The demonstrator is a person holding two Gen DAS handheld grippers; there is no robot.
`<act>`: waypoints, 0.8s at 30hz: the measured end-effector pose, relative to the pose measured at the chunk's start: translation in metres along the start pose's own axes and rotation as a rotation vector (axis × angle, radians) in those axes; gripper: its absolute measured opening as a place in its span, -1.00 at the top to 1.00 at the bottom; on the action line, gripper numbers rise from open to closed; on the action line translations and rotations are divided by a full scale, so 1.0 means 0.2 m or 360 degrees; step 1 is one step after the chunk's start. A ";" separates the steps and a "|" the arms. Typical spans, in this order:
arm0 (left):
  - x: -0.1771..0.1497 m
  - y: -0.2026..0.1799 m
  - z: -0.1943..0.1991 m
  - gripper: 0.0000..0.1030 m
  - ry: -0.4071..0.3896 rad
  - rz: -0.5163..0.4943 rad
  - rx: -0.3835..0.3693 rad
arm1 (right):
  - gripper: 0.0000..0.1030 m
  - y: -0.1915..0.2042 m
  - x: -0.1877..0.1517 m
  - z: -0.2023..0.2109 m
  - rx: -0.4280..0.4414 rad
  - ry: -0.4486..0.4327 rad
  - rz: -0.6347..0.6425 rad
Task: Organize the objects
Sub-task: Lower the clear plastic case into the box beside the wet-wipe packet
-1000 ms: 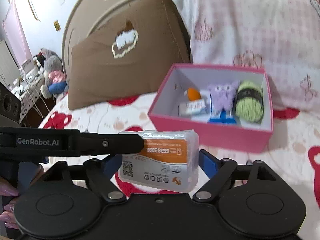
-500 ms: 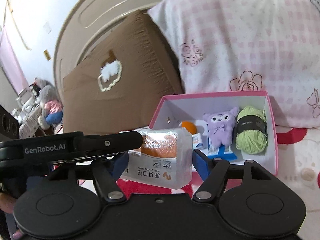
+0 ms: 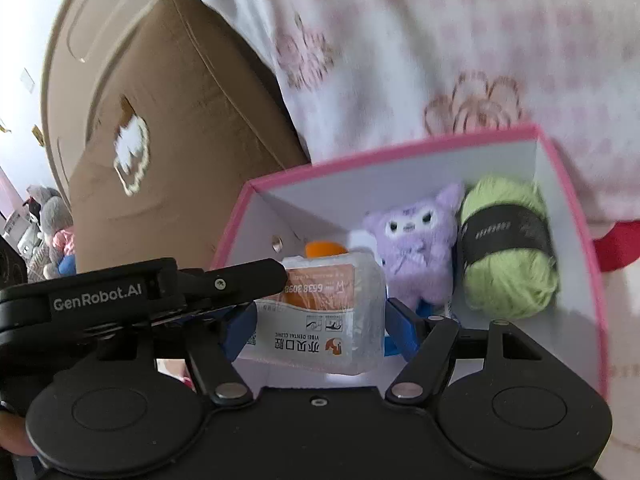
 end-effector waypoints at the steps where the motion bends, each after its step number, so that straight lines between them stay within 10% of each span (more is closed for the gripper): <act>1: -0.01 0.01 -0.02 0.18 0.0007 0.0007 -0.0017 | -0.45 -0.02 0.00 -0.02 0.0000 0.0008 0.0003; 24: -0.07 0.01 -0.25 0.28 -0.0061 -0.0157 0.0064 | -0.07 -0.20 -0.07 -0.19 -0.0164 0.0073 0.0016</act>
Point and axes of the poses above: each gripper's, at about its wrist camera, not at the fingertips, and z roughly against the way its jaws point, y to its left, x to its top, the point moved 5 cm from there along -z, roughly the way its jaws point, and after that the axes turned 10 degrees about x, right-handed, at the moved point
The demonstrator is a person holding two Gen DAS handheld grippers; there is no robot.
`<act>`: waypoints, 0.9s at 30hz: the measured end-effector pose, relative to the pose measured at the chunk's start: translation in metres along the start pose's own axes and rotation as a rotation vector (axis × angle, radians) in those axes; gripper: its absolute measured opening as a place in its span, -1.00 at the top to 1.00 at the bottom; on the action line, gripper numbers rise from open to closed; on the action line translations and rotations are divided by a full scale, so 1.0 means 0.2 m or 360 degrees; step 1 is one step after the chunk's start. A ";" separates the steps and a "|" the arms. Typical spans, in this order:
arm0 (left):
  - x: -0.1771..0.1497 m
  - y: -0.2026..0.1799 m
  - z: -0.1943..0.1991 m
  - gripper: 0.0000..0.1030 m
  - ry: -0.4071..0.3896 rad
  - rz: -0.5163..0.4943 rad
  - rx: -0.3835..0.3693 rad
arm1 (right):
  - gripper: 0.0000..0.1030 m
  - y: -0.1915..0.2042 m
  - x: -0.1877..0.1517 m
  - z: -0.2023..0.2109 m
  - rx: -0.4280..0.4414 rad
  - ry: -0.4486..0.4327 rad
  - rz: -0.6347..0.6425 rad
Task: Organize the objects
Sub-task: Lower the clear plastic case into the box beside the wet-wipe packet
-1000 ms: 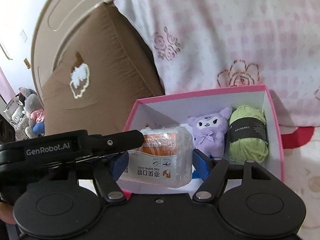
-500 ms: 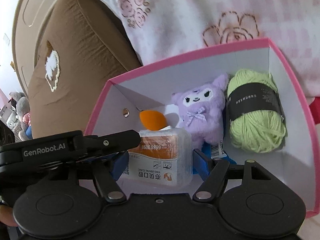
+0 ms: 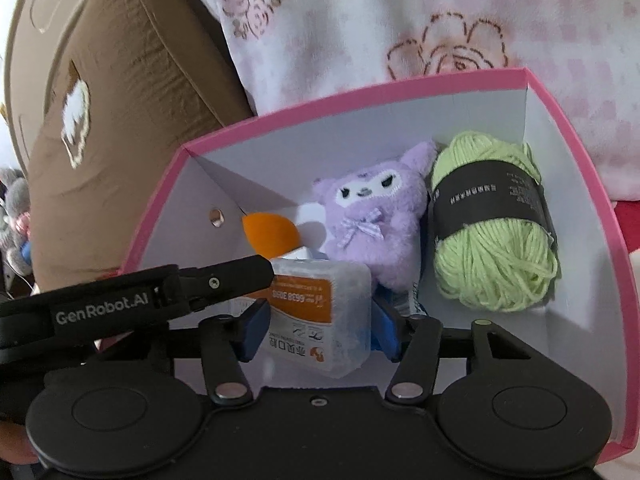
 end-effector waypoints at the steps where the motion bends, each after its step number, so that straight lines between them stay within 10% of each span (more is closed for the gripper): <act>1: 0.00 0.00 -0.01 0.28 0.0013 0.0028 -0.0032 | -0.07 0.00 0.00 -0.01 -0.0018 0.0019 0.0009; 27: -0.01 0.01 0.08 0.46 0.0001 -0.0101 0.0133 | -0.11 0.13 -0.04 -0.10 -0.0125 0.0009 0.0244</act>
Point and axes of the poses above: each gripper's, at about its wrist camera, not at the fingertips, and z roughly against the way its jaws point, y to its left, x to its top, the point moved 5 cm from there along -z, roughly the way its jaws point, and after that the axes turned 10 degrees about x, right-handed, at the moved point
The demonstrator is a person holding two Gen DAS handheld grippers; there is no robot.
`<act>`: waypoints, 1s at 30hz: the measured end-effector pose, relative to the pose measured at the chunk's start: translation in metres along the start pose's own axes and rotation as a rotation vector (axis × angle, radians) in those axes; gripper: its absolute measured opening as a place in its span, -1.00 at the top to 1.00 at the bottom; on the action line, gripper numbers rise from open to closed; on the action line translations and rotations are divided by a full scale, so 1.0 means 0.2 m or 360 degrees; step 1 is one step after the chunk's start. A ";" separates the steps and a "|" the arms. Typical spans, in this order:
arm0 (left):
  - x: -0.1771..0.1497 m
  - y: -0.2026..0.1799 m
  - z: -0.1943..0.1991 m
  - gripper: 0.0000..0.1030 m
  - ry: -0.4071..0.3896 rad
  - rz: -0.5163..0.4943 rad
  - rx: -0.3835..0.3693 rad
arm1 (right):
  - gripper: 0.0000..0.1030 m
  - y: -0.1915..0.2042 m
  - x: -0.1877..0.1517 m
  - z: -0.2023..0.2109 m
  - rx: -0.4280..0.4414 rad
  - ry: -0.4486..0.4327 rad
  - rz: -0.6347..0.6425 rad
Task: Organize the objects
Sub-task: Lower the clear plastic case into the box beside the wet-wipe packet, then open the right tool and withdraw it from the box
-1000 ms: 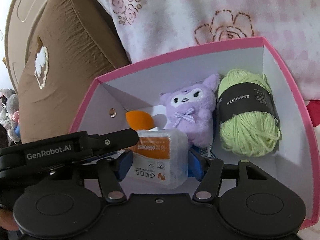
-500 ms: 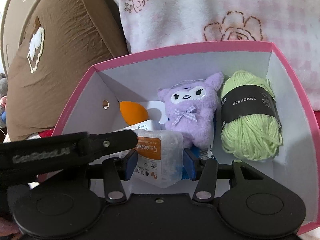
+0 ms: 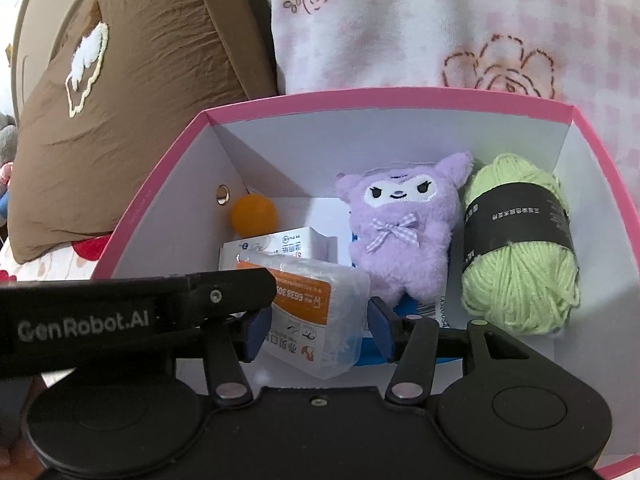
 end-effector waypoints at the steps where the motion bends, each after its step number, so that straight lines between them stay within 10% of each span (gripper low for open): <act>1: 0.01 0.01 0.01 0.46 -0.0012 0.0010 0.0001 | -0.10 0.00 0.01 0.00 -0.0001 -0.0010 -0.0006; 22: 0.08 0.08 0.11 0.45 -0.0039 0.0008 -0.0021 | -0.20 -0.05 0.01 -0.01 0.0029 0.0135 -0.0203; 30: 0.07 0.07 0.12 0.45 -0.0039 -0.0007 -0.0033 | 0.21 -0.04 -0.03 -0.03 0.0070 0.0194 -0.0211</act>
Point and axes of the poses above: each gripper's, at about its wrist camera, not at the fingertips, and z roughly against the way its jaws point, y to its left, x to its top, the point moved 5 cm from there along -z, roughly the way its jaws point, and after that the axes turned 10 degrees about x, right-handed, at the moved point
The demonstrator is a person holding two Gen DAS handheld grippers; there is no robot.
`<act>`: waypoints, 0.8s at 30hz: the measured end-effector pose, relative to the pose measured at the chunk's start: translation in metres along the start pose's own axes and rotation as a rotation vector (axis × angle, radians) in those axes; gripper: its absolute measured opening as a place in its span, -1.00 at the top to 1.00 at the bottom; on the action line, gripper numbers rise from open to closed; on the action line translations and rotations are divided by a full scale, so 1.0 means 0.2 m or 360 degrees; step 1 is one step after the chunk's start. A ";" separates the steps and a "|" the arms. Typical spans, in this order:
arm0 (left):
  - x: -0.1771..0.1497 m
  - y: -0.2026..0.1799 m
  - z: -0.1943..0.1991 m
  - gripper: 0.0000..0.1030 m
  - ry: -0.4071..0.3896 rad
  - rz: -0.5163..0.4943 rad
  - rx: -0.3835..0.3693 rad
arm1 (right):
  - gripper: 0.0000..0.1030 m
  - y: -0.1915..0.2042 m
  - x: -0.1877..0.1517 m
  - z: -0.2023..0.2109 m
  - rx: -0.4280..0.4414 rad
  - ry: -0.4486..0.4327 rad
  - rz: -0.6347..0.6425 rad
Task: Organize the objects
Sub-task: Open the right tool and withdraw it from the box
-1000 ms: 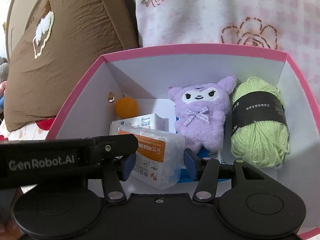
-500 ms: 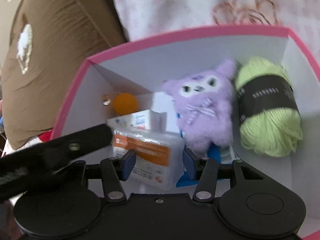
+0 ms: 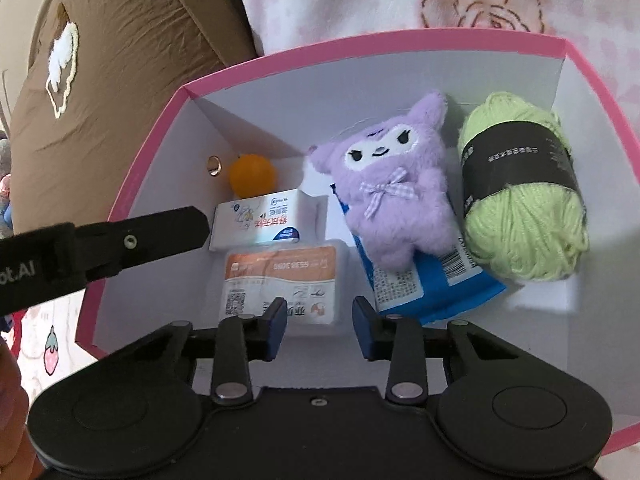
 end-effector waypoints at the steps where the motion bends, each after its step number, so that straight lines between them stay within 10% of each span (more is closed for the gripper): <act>1: 0.00 0.00 0.00 0.45 -0.0001 0.0000 0.0003 | 0.21 0.01 0.00 -0.01 0.0010 -0.0003 0.0002; 6: 0.01 0.03 0.01 0.45 0.0018 0.0044 -0.0062 | 0.21 0.01 0.02 -0.05 0.0121 -0.0027 -0.0118; 24: -0.01 0.01 0.14 0.24 -0.0005 -0.0090 0.0045 | 0.11 0.03 0.00 0.35 -0.0135 -0.0228 0.0122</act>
Point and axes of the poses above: each gripper's, at about its wrist camera, not at the fingertips, and z roughly against the way its jaws point, y to its left, x to its top, the point moved 5 cm from there along -z, roughly the way its jaws point, and after that the axes turned 10 degrees about x, right-handed, at the moved point
